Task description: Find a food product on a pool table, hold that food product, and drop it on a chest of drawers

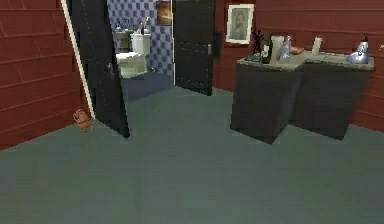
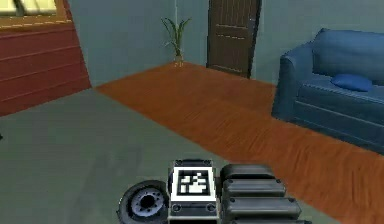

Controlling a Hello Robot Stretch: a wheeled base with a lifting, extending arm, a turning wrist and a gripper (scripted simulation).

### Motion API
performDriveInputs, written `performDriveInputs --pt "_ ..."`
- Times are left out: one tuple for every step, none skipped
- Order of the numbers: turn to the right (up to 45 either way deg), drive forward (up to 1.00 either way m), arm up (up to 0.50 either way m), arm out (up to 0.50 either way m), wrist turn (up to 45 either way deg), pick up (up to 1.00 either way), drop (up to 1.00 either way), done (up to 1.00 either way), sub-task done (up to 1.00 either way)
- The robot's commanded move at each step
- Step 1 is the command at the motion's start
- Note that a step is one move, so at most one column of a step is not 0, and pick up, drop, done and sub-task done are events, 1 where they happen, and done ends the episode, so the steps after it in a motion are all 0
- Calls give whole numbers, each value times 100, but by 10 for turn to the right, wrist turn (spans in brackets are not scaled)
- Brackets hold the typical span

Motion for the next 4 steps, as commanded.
performDriveInputs --pt "-30 0 0 0 0 0 0 0 0" --pt "0 100 0 0 0 0 0 0 0" --pt "0 100 0 0 0 0 0 0 0" --pt "-60 0 0 0 0 0 0 0 0"
